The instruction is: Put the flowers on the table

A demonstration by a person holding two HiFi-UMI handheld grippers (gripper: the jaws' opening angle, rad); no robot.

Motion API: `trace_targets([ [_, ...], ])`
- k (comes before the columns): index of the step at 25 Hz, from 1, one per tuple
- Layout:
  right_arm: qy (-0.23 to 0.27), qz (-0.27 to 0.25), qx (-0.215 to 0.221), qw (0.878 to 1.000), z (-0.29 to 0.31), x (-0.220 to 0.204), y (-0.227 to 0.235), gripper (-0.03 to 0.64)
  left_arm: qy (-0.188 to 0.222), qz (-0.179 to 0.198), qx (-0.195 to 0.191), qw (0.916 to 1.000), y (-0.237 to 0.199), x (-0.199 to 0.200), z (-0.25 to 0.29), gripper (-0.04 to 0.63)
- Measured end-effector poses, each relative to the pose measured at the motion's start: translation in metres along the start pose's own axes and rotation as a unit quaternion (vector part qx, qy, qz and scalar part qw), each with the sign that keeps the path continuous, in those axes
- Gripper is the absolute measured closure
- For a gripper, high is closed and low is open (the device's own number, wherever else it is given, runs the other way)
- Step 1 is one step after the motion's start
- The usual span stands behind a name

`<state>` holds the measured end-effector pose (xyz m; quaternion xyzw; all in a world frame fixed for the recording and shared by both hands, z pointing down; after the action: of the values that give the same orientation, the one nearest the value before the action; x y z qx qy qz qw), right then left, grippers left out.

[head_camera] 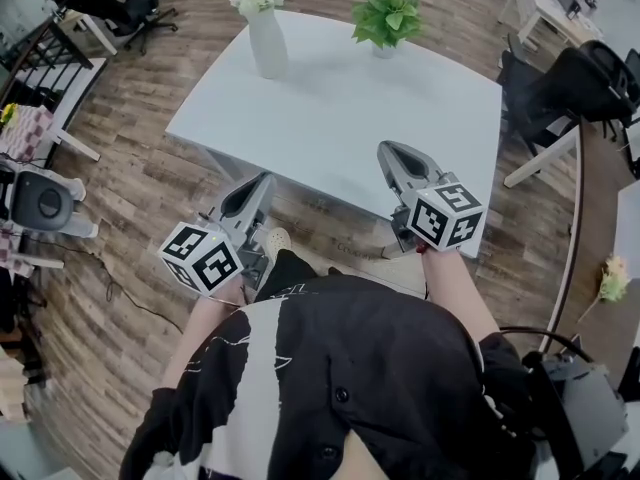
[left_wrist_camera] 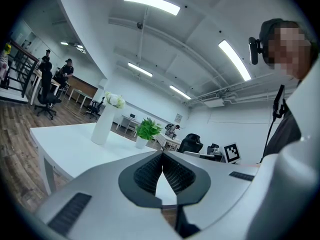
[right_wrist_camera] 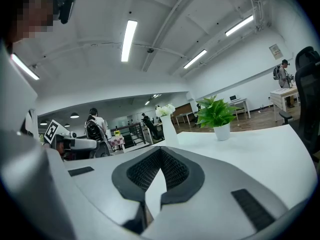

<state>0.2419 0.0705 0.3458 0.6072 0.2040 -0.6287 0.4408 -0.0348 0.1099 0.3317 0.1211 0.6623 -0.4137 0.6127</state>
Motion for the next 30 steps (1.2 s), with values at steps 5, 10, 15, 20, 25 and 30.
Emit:
trace_targets([
  [5, -0.003, -0.006, 0.007, 1.000, -0.002, 0.000, -0.002, 0.601, -0.004, 0.005, -0.010, 0.9999, 0.004, 0.000, 0.005, 0.583],
  [10, -0.007, -0.004, 0.008, 1.000, -0.002, -0.003, 0.000, 0.601, -0.012, 0.010, -0.008, 0.9998, 0.001, -0.003, 0.002, 0.583],
  [15, -0.013, -0.007, 0.009, 1.000, 0.001, -0.005, -0.001, 0.601, -0.010, 0.006, -0.003, 0.9999, -0.004, -0.004, 0.000, 0.583],
  [20, -0.015, -0.007, 0.012, 1.000, 0.005, -0.006, -0.003, 0.601, -0.015, 0.007, -0.003, 0.9999, -0.004, -0.005, -0.002, 0.583],
  [25, -0.016, -0.009, 0.015, 1.000, 0.008, -0.007, -0.006, 0.601, -0.013, 0.005, 0.000, 0.9999, -0.005, -0.005, -0.006, 0.583],
  [30, -0.020, -0.007, 0.016, 1.000, 0.010, -0.009, -0.008, 0.601, -0.013, 0.005, 0.003, 0.9999, -0.007, -0.005, -0.010, 0.583],
])
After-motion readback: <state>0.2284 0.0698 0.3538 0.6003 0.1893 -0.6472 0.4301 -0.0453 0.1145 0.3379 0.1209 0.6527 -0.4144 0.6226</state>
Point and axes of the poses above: the fingertips, and each gripper's own axes: z forward along the fingers, y to its right, x out of its top, the point moved 7 cm from there along -z, backward along the fingers
